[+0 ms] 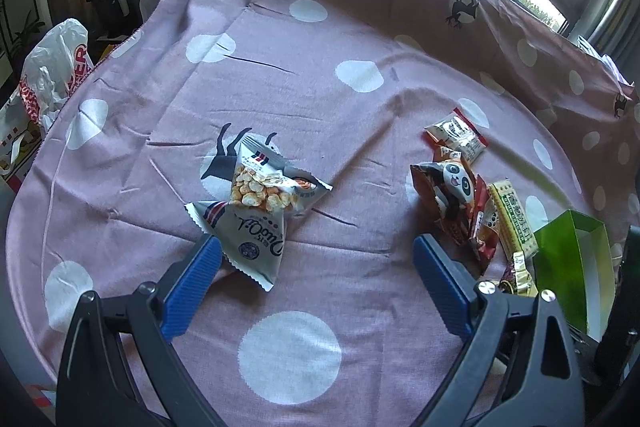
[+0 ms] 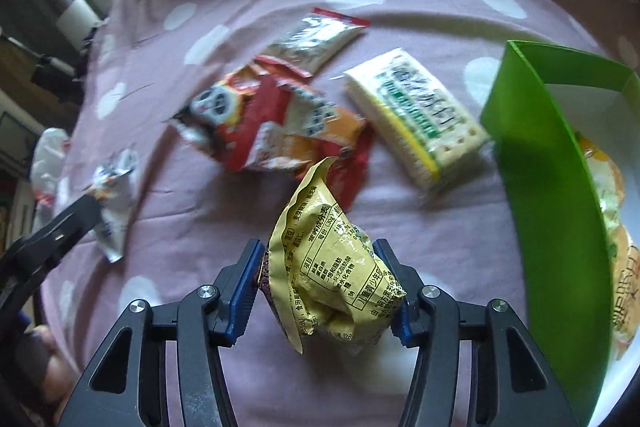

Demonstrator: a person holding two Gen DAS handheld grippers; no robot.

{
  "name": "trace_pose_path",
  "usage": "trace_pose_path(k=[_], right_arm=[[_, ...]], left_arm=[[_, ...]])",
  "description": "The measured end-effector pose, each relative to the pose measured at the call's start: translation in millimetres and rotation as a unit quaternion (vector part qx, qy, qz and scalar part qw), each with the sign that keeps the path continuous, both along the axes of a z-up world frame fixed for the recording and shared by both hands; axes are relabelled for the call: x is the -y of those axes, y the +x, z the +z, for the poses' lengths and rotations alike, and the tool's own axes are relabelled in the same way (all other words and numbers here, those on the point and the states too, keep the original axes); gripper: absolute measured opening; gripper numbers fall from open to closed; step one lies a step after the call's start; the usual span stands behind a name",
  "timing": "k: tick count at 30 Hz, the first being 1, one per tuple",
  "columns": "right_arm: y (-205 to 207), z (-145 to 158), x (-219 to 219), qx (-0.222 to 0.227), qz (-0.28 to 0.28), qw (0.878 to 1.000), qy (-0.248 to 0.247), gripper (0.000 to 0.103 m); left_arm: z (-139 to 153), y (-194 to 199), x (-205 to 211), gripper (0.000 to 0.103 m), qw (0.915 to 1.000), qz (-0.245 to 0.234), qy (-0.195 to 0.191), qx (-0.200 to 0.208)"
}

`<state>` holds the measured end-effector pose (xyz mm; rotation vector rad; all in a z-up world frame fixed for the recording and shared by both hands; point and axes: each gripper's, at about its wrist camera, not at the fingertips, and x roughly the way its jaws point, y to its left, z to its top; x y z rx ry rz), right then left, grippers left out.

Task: Organize snacks
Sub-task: 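Close the right gripper on the gold wrapped snack bag, then lower the gold bag back onto the cloth and open the right gripper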

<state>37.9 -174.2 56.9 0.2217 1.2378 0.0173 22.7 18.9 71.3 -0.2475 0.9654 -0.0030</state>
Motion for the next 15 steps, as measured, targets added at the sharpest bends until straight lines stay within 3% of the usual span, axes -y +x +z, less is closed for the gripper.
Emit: trace_pose_path(k=[6,15], right_arm=[[-3,-3,-18,-0.019,0.04,0.997,0.07,0.057],[1,-14,-26,-0.047,0.049,0.995,0.079,0.058]], left_arm=[[-1,1,0,0.096,1.0,0.005,0.005,-0.002],[-3,1,2,0.096,0.9999,0.005,0.01,-0.006]])
